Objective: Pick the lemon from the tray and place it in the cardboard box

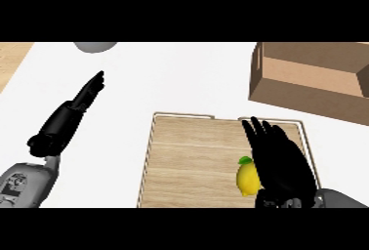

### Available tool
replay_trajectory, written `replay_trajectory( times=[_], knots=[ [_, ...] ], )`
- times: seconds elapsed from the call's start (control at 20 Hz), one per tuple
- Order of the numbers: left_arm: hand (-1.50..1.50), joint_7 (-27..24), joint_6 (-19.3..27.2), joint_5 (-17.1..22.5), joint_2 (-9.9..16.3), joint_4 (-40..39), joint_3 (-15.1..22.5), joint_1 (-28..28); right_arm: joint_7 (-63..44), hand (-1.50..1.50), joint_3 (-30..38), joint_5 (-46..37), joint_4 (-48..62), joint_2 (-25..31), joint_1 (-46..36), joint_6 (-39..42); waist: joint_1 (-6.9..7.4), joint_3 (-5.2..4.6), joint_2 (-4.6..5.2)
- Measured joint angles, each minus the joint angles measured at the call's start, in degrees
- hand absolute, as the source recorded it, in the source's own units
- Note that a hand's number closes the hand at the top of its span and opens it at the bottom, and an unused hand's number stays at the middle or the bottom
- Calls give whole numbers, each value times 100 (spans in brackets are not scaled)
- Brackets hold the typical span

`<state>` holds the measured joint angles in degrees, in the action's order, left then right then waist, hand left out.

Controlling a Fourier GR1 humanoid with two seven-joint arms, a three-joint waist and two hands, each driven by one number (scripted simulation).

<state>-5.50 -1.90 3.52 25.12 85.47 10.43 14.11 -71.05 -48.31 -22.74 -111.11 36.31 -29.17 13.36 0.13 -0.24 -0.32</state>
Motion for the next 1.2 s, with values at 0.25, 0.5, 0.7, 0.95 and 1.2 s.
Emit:
replay_trajectory(
  times=[0.25, 0.5, 0.7, 0.95, 1.2],
  knots=[
    [0, 28, -4, -23, -44, 36, -42, -24, 44, -150, -50, -207, 245, -274, 65, 78, -22, 7, 2],
    [0, 28, -93, -29, -24, 113, -111, -83, 125, -150, -44, -409, 400, -516, 254, 114, -22, 13, 8],
    [0, 31, -85, -84, -85, 81, -132, -68, 174, -150, -65, -653, 657, -737, 392, 122, -25, 15, 15],
    [0, 40, -133, -89, -101, 55, -199, -43, 181, -150, -7, -924, 749, -794, 611, 174, -51, 15, 10],
    [0, 51, -119, -188, -183, 132, -181, -101, 295, -150, 224, -1044, 887, -949, 779, 258, -34, 18, 16]
  ],
)
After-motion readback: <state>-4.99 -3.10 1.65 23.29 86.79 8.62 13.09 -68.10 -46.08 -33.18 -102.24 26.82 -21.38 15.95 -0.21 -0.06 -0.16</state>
